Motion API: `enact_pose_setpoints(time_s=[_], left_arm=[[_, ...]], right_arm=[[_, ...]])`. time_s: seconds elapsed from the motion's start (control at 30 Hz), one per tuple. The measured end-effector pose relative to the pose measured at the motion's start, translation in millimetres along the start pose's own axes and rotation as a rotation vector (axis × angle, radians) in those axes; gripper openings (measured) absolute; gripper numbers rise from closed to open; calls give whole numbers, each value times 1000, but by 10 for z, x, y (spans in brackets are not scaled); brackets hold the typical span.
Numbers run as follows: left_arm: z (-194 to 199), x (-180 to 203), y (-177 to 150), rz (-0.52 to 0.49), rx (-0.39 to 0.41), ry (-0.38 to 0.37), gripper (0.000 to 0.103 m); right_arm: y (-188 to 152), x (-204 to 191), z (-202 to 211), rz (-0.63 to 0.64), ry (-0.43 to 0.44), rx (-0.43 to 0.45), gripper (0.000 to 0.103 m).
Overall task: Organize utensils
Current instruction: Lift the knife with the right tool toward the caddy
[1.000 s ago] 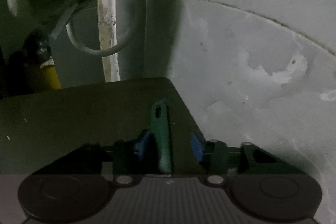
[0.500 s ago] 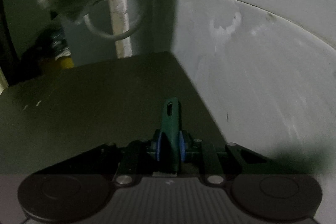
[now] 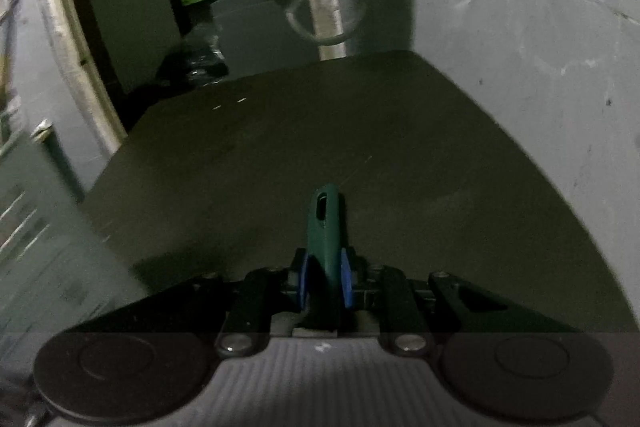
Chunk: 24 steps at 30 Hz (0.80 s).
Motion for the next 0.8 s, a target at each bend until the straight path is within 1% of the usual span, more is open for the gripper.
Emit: enact_pose_setpoints(time_s=[0.13, 0.23, 0.37, 0.57, 0.63, 0.67, 0.7, 0.77, 0.8], left_arm=[[1, 14, -9, -10, 1, 1, 79], [33, 39, -48, -36, 4, 8, 79], [39, 28, -117, -32, -7, 0, 79], [16, -27, -89, -20, 1, -2, 79], [0, -38, -77, -18, 4, -2, 79], [-11, -48, -62, -16, 6, -4, 79], [-13, -66, -52, -12, 9, -5, 79], [-5, -96, -34, -5, 17, -4, 80], [3, -73, -51, -2, 21, -3, 80]], right_arm=[[-232, -141, 186, -1, 29, -18, 19], [-387, -201, 309, 1, 42, -28, 19], [-600, -297, 478, 30, 32, -47, 19], [-893, -486, 675, 107, 4, -83, 19], [-931, -520, 707, 117, -5, -89, 23], [-927, -533, 714, 124, -7, -94, 31], [-928, -554, 726, 129, -7, -100, 44], [-919, -588, 755, 136, -3, -106, 53], [-875, -591, 719, 140, 2, -112, 54]])
Point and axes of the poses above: each gripper's, at about its wrist camera, not at the fingertips, and z roughly against the way its jaws point, x to its right, y to its top, the point moved 9 cm from there along -z, roughly the way its jaws point, and after that the axes turned 10 degrees about -x, right-handed, at the moved point
